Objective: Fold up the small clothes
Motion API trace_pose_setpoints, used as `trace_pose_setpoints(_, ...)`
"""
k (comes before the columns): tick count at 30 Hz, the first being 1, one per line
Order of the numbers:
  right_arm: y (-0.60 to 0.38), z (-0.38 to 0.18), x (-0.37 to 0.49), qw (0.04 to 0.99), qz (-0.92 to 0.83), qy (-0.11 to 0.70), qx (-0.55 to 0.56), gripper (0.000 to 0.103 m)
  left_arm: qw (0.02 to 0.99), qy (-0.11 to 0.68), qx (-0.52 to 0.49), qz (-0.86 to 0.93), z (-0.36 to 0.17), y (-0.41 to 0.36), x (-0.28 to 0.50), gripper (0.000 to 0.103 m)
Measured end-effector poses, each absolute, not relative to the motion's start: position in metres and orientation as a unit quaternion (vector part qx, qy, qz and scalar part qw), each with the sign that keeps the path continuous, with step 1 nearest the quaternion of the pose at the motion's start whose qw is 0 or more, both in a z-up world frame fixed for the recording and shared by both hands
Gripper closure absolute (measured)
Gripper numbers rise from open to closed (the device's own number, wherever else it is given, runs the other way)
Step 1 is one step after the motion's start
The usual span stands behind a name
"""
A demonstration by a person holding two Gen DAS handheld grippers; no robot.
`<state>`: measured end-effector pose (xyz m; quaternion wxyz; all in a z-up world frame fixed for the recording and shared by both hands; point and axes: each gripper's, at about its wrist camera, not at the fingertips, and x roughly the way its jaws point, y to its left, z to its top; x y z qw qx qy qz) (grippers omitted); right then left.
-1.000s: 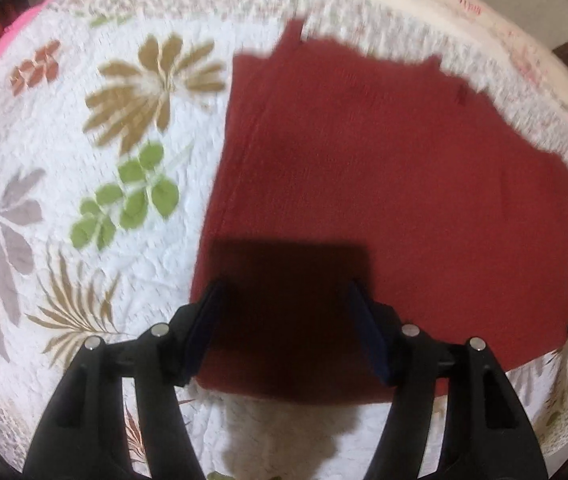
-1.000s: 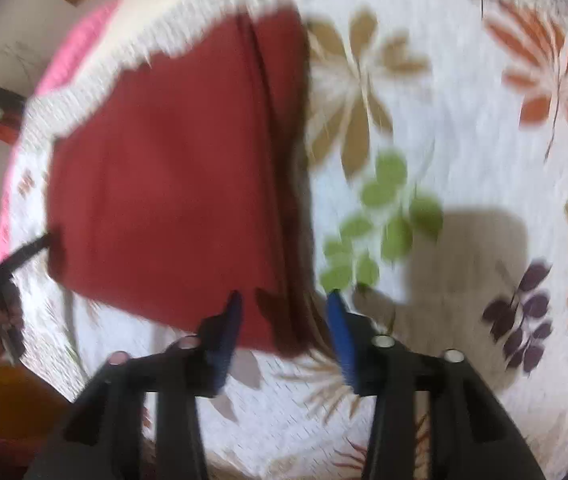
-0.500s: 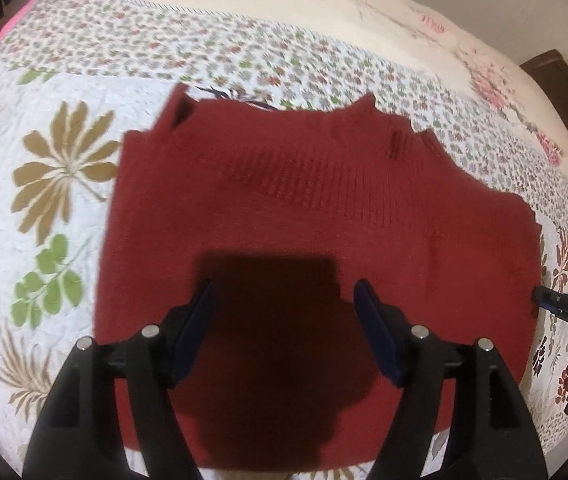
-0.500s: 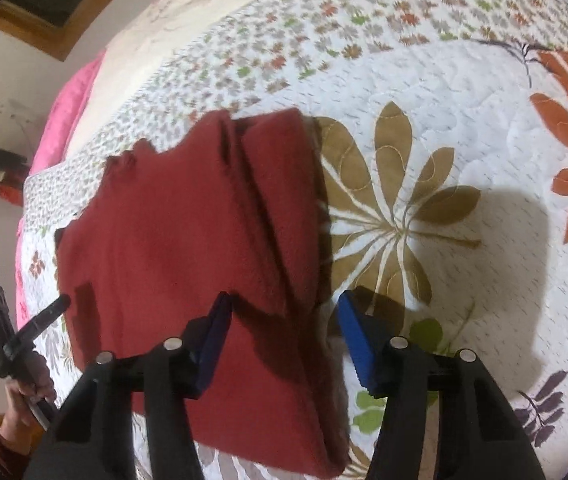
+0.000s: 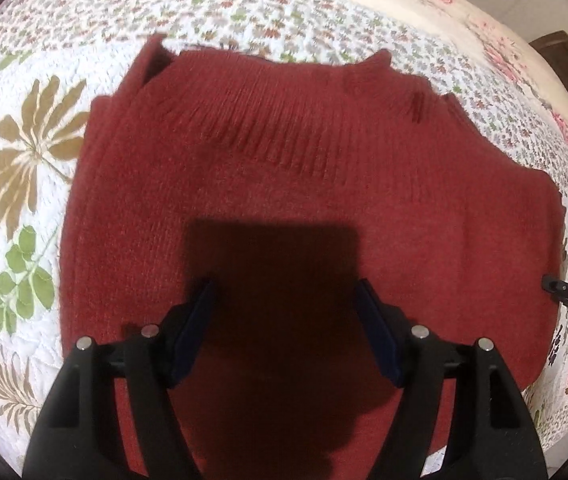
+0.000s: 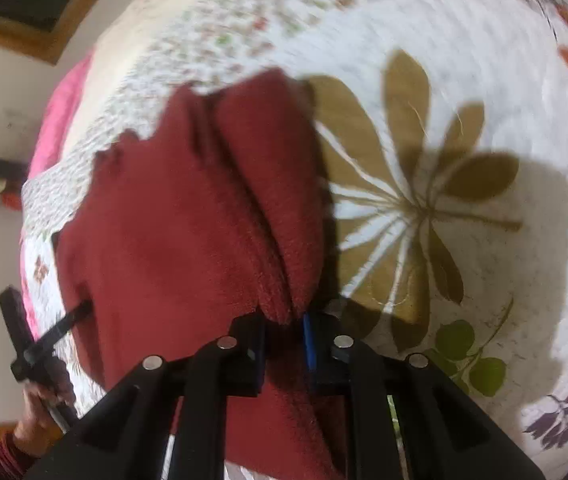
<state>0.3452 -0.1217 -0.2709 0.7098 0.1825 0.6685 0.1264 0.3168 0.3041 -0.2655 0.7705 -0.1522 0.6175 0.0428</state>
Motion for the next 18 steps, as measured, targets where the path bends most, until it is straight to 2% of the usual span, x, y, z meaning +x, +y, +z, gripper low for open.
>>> trace_pose_setpoints(4, -0.107, -0.275, 0.347, 0.719, 0.116, 0.673, 0.129, 0.088, 0.768, 0.622, -0.145, 0.043, -0.274, 0.303, 0.319, 0.031)
trace_pose_setpoints(7, -0.104, -0.27, 0.348, 0.717, 0.108, 0.677, 0.13, 0.088, 0.764, 0.623, -0.16, 0.043, -0.271, 0.306, 0.32, 0.03)
trace_pose_setpoints(14, -0.097, -0.235, 0.342, 0.715, 0.111, 0.677, 0.136, 0.089, 0.78, 0.595, -0.191, 0.043, -0.232, 0.318, 0.306, 0.029)
trace_pose_setpoints(18, -0.059, -0.2, 0.342, 0.72, 0.139, 0.672, 0.108, 0.089, 0.788, 0.574, -0.219, 0.045, -0.212, 0.33, 0.294, 0.029)
